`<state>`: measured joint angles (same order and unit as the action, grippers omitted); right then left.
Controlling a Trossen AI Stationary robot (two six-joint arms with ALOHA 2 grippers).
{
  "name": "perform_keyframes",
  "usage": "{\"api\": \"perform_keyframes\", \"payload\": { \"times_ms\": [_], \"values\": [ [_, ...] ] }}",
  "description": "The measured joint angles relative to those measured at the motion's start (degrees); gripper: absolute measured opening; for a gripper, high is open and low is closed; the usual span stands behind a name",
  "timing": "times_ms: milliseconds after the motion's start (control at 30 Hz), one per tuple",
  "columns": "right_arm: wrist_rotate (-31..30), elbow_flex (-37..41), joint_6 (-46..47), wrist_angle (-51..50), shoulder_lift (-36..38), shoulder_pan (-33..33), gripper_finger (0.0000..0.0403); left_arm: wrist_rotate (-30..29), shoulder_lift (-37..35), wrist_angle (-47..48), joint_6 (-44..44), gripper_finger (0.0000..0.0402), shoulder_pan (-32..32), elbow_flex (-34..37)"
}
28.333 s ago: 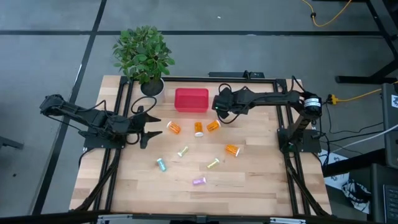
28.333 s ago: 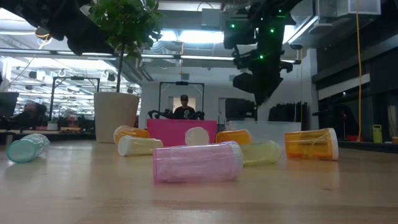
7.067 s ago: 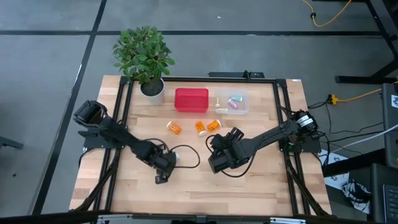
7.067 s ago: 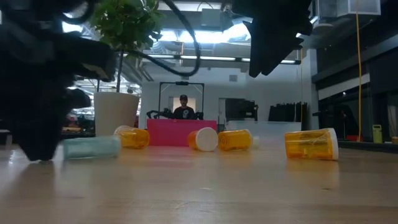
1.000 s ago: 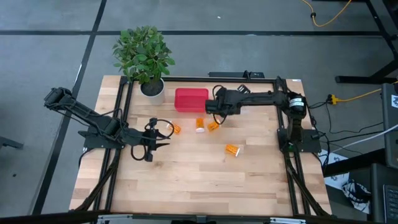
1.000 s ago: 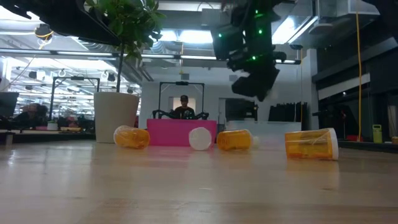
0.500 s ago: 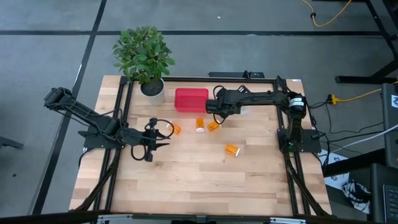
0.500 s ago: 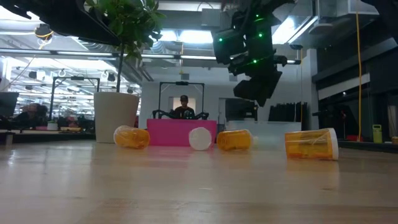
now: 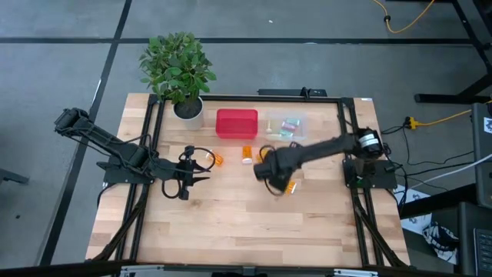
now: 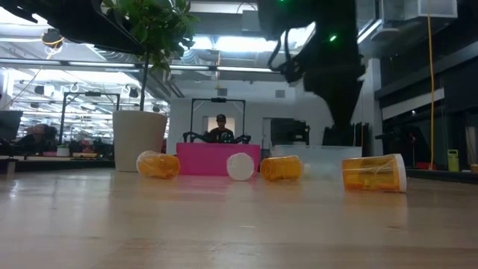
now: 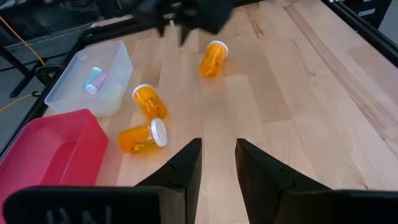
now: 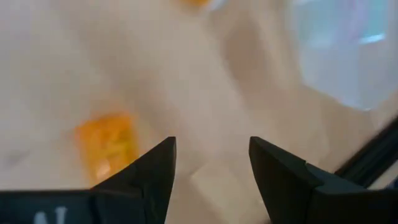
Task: Pick and place medicine bottles into bin by pill shape (circle, oval)
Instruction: Put the orange capsule bottle into the red bin
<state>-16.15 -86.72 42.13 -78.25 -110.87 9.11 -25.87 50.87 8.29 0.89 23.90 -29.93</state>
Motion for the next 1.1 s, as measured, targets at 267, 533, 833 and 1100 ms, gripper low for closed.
{"api": "perform_keyframes", "payload": {
  "times_ms": [267, 533, 833, 1100],
  "values": [
    [4.34, -0.02, 5.63, 0.91, 0.02, 10.92, 0.0206, 0.02, 0.0, 0.0, 0.07, 0.0092, 0.0, 0.0],
    [-2.32, -0.04, -2.05, -0.43, 0.24, 18.15, 0.0206, 0.01, 0.0, -0.01, 0.13, 0.0092, 0.0, 0.0],
    [-17.63, -0.09, 3.94, -8.71, 9.05, 16.81, 0.0207, 0.01, 0.0, -0.02, 0.49, 0.0092, 0.0, 0.0],
    [-23.87, -0.09, 4.4, -8.69, 17.78, 13.73, 0.0207, 0.01, 0.0, -0.01, 0.48, 0.0092, 0.0, 0.0]
  ]
}}
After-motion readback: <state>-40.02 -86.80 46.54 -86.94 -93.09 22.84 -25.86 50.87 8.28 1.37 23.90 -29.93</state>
